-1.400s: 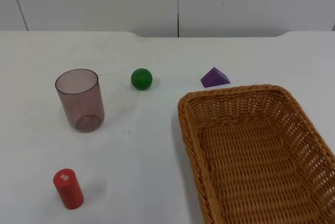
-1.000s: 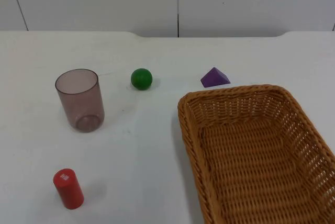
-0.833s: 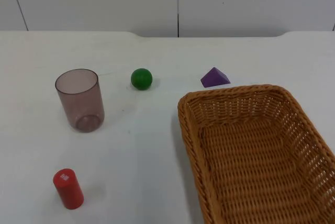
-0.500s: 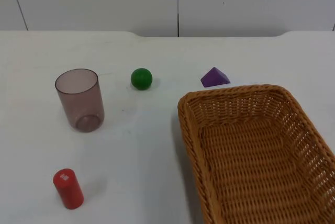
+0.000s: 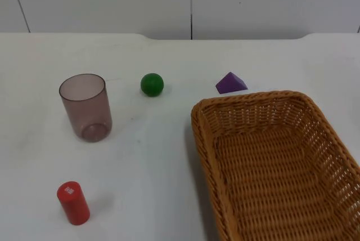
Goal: Pick up the basket with the left hand and place the triangular block into the basket with the right hand.
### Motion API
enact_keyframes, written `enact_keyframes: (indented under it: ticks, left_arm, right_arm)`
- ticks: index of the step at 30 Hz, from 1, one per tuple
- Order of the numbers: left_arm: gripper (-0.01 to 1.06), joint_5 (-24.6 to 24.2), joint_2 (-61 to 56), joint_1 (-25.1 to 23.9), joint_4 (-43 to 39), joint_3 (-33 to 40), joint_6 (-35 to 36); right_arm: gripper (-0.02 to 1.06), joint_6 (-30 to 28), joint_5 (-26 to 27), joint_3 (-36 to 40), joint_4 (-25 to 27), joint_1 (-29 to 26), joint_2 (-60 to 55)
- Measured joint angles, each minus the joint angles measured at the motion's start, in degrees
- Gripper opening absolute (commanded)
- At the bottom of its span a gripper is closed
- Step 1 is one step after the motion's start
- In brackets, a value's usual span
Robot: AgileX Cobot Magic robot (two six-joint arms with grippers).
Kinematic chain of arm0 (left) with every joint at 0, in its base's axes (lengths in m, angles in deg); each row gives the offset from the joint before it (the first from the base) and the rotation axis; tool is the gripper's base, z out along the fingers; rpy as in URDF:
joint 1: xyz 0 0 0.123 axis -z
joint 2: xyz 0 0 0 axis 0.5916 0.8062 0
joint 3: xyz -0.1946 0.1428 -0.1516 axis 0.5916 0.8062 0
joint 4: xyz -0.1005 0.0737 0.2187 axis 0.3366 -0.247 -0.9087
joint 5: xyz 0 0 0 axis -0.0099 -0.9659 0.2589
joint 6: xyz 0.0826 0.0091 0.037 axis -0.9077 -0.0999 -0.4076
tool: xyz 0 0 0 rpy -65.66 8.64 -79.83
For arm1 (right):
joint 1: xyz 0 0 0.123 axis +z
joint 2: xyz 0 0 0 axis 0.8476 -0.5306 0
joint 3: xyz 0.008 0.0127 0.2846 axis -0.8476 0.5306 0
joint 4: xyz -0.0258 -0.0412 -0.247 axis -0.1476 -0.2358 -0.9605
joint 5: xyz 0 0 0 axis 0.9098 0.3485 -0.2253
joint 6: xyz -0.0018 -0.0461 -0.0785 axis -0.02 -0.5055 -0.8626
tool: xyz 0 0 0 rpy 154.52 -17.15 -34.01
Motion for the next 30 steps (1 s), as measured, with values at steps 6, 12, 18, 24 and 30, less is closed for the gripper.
enact_keyframes:
  ticks: [6, 12, 18, 24, 30]
  left_arm:
    - [1.05, 2.21, 5.17, 14.93, 1.94, 0.00, 2.05]
    - [1.05, 7.37, 15.71, 27.22, 2.65, -0.09, 5.03]
    - [1.05, 8.29, 24.86, 29.32, 5.58, -0.09, 4.33]
    - [1.05, 13.79, 34.20, 29.32, 12.14, -0.12, 3.57]
    - [1.05, 20.68, 42.38, 29.32, 18.65, -0.12, 7.00]
  right_arm:
    - [1.05, 0.00, 0.00, 0.00, 0.00, 0.00, 0.00]
    - [1.05, 0.00, -0.12, 0.00, 0.00, 0.00, 0.00]
    - [1.05, 0.00, -0.12, 0.00, 0.00, 0.00, 0.00]
    - [1.05, -0.13, -0.12, 0.00, 0.00, 0.00, 0.00]
    - [1.05, -0.34, -0.12, 0.00, 0.00, 0.00, 0.00]
